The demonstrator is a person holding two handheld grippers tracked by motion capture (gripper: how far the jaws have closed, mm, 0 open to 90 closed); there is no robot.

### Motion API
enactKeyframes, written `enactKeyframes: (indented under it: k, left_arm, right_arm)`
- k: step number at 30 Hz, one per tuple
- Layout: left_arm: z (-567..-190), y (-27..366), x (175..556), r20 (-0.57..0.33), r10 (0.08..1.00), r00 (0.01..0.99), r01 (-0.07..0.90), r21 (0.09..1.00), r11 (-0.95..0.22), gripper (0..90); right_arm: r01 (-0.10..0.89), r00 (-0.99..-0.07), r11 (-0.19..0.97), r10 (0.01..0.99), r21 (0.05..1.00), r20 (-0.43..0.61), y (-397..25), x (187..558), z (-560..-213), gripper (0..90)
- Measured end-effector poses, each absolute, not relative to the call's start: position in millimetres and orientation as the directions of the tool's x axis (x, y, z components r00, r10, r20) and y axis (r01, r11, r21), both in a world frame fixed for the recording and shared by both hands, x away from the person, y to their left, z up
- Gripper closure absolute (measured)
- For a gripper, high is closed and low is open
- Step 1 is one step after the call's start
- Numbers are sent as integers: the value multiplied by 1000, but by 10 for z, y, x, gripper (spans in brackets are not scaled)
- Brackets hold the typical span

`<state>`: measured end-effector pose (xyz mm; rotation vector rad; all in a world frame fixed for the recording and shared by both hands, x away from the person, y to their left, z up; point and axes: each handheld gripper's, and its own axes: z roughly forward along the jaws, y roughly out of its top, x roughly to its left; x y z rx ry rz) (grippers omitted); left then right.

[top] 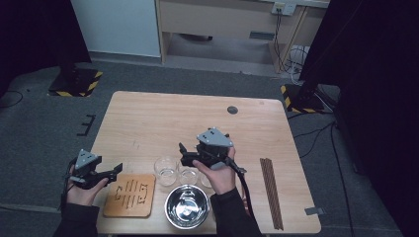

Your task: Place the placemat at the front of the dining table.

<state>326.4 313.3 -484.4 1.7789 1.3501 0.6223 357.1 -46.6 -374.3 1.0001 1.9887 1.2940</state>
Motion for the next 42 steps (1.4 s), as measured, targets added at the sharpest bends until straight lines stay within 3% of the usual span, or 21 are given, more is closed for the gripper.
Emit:
enactKeyframes:
  k: [42]
  left_arm:
    - [-4885, 3227, 3182, -97, 951, 295, 544, 835, -83, 128]
  right_arm:
    - [298, -737, 333, 676, 895, -6, 799, 3133, -4319, 23]
